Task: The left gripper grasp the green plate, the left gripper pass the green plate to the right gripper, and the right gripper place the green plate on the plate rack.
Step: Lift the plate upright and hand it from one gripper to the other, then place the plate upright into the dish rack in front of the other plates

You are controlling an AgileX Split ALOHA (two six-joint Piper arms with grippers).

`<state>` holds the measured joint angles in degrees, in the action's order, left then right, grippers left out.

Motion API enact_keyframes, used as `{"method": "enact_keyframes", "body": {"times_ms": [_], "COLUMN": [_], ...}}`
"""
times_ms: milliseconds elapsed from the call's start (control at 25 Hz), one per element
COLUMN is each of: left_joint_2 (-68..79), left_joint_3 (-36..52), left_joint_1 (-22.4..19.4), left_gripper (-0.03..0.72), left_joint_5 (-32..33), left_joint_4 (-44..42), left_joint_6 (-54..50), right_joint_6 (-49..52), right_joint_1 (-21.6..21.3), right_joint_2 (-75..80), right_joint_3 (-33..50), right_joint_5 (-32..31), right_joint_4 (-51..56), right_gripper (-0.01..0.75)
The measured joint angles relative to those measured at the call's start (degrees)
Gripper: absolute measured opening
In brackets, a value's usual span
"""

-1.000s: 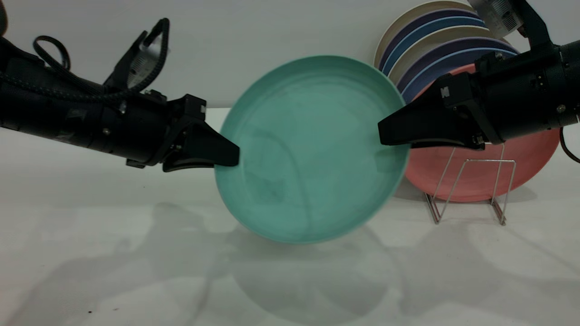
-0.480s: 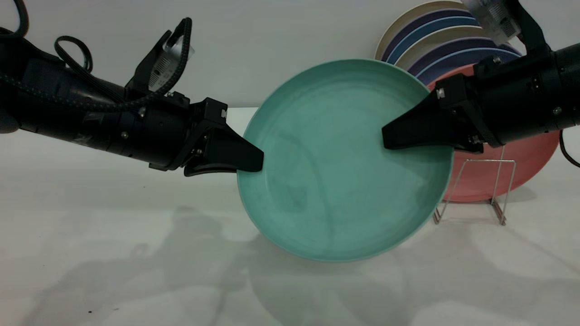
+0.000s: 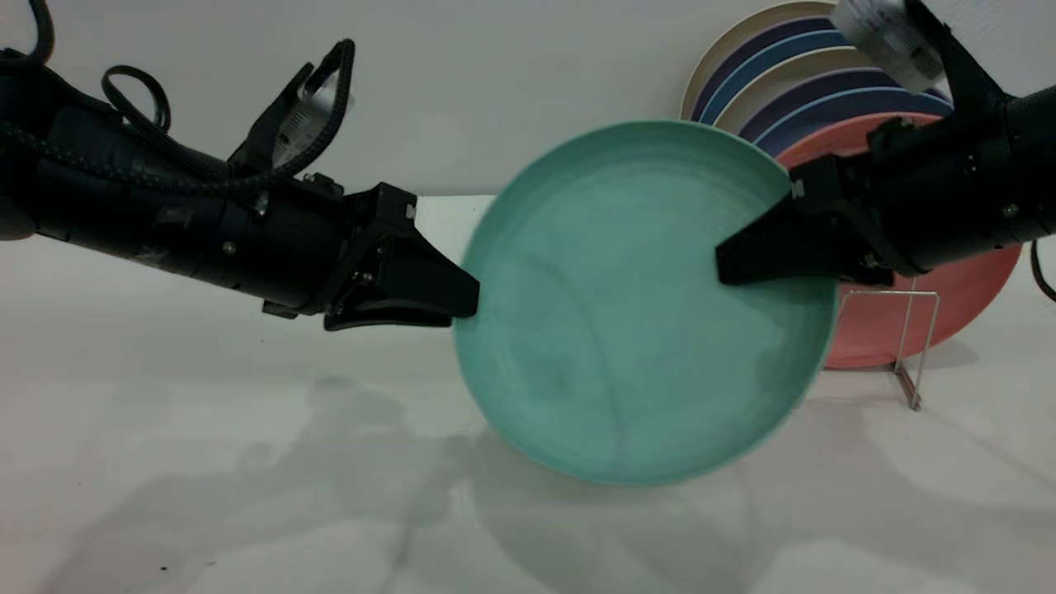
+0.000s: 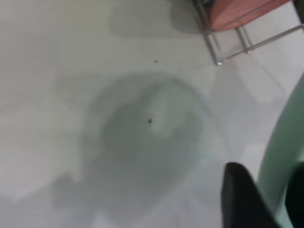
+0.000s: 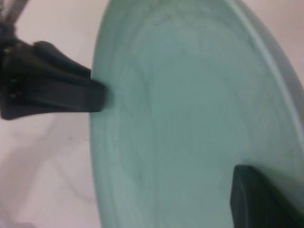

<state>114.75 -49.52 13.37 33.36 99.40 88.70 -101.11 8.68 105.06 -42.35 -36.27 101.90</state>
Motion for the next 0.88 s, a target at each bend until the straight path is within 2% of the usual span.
{"method": "enact_keyframes", "body": {"times_ms": [200, 320, 480, 640, 760, 880], "left_joint_2": [-0.07, -0.71, -3.14, -6.19, -6.83, -6.94], "left_joint_3": [0.00, 0.00, 0.00, -0.06, -1.33, -3.23], "left_joint_1": [-0.13, -0.87, -4.32, -10.84, -15.90, -18.60], "left_gripper": [0.596, 0.695, 0.702, 0.667, 0.625, 0.575], "left_joint_5": [-1.69, -3.63, -5.54, -3.74, -0.81, 1.36], "left_joint_4": [-2.96, -8.63, -21.42, -36.64, -45.73, -52.56], "left_joint_6": [-1.54, -4.81, -15.14, -28.35, -36.37, -43.29], "right_joint_6": [-1.26, -2.08, -4.43, -4.86, -3.14, 1.45], "right_joint_1": [-0.06, -0.06, -0.28, -0.28, -0.28, -0.28], "right_joint_2": [0.00, 0.00, -1.12, -6.15, -10.72, -14.92], "right_joint_3": [0.00, 0.00, 0.00, -0.05, -1.28, -4.39], "right_joint_5": [3.29, 4.17, 4.22, 4.22, 4.45, 4.01], "right_joint_4": [-0.19, -0.21, -1.86, -9.78, -19.50, -33.75], "right_gripper": [0.104, 0.104, 0.104, 0.104, 0.104, 0.104]}}
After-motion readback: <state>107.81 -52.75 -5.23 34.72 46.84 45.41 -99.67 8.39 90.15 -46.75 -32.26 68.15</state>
